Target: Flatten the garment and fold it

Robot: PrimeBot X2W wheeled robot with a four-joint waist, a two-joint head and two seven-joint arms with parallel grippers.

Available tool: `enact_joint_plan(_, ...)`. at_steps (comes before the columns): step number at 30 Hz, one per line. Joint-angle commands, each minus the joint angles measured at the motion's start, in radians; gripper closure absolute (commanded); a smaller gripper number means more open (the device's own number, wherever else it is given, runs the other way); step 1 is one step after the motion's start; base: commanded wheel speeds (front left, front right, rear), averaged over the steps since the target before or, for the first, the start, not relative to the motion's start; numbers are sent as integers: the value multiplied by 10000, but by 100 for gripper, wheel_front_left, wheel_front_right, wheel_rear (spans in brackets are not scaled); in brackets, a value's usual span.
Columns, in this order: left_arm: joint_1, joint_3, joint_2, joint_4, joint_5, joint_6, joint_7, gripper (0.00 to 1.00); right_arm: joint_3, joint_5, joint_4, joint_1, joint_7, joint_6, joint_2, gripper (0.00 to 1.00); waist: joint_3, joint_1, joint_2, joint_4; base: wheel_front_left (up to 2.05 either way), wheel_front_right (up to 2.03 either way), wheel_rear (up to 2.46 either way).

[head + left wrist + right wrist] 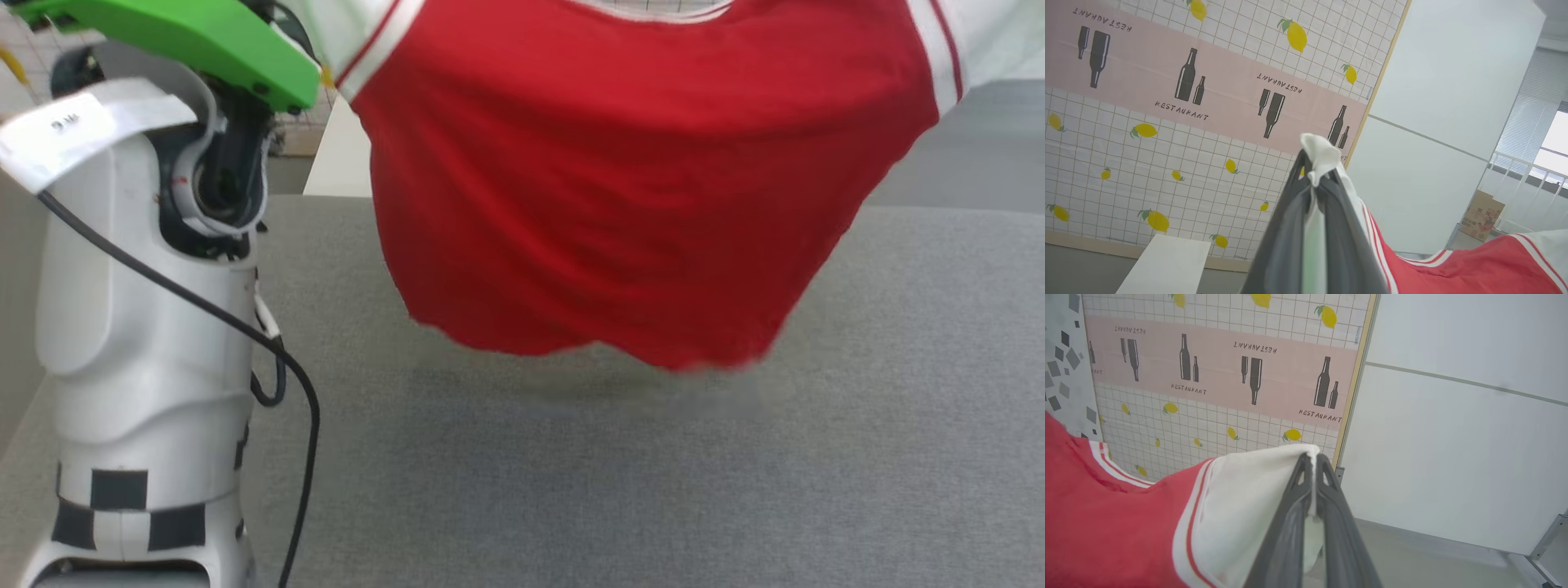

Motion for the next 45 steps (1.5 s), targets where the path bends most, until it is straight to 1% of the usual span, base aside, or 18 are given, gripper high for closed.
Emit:
enact_joint_plan(1, -216, -4, 133, 112, 171, -68, -58, 100, 1, 28, 54, -139, -87, -15, 82, 100, -207, 0, 0, -99, 0, 0, 0)
enact_joint_plan(6, -533, -211, 421, 657, 434, -122, 140, 100, 191, 48, 253, -346, 91, -15, 249, 100, -240, 0, 0, -195, 0, 0, 0)
enact_joint_plan(10, -837, -559, 639, 1284, 736, -156, 514, 100, 36, 842, 777, -881, 614, -15, 801, 100, 154, 0, 0, -322, 0, 0, 0)
enact_joint_plan(12, -1156, -626, 630, 1615, 786, -60, 699, 100, 221, 615, 1029, -1325, 786, -15, 608, 100, 527, 0, 0, -373, 0, 0, 0)
enact_joint_plan(14, -1615, -833, 812, 1948, 1124, 25, 893, 100, 544, 456, 1265, -1867, 829, -15, 405, 100, 1023, 0, 0, -448, 0, 0, 0)
enact_joint_plan(17, -2511, -1005, 927, 2334, 1543, 266, 996, 100, 645, 524, 1882, -2934, 844, -15, 449, 100, 1895, 0, 0, -586, 0, 0, 0)
enact_joint_plan(19, -3162, -1031, 889, 2510, 1713, 470, 996, 100, 700, 448, 2327, -3694, 852, -15, 432, 100, 2490, 0, 0, -660, 0, 0, 0)
enact_joint_plan(22, -4190, -959, 776, 2776, 1853, 785, 894, 100, 635, 339, 3107, -4920, 689, -15, 498, 100, 3318, 0, 0, -745, 0, 0, 0)
enact_joint_plan(24, -4847, -825, 672, 2873, 1902, 1012, 616, 100, 588, 112, 3581, -5672, 449, -15, 513, 100, 3766, 0, 0, -773, 0, 0, 0)
enact_joint_plan(26, -5436, -897, 681, 2979, 2129, 1123, 393, 100, 319, -10, 4083, -6391, 208, -15, 666, 100, 4165, 0, 0, -766, 0, 0, 0)
enact_joint_plan(30, -6348, -826, 576, 3145, 2329, 1374, -251, 100, 250, -493, 4738, -7530, -466, -15, 768, 100, 4785, 0, 0, -713, 0, 0, 0)
enact_joint_plan(32, -6618, -842, 580, 3244, 2426, 1416, -506, 100, 311, -597, 5017, -7920, -739, -15, 826, 100, 5005, 0, 0, -673, 0, 0, 0)
enact_joint_plan(37, -6630, -740, 476, 3534, 2278, 1391, -944, 100, 753, -273, 5390, -8226, -1261, -15, 837, 100, 5301, 0, 0, -495, 0, 0, 0)
enact_joint_plan(41, -6234, -610, 268, 3824, 1978, 1238, -1445, 100, 1254, 464, 5352, -7799, -1692, -15, 531, 100, 5339, 0, 0, -272, 0, 0, 0)
enact_joint_plan(45, -5479, -467, -82, 4218, 1464, 799, -2050, 100, 1771, 1246, 5085, -6657, -2203, -15, 48, 100, 5062, 0, 0, -26, 0, 0, 0)
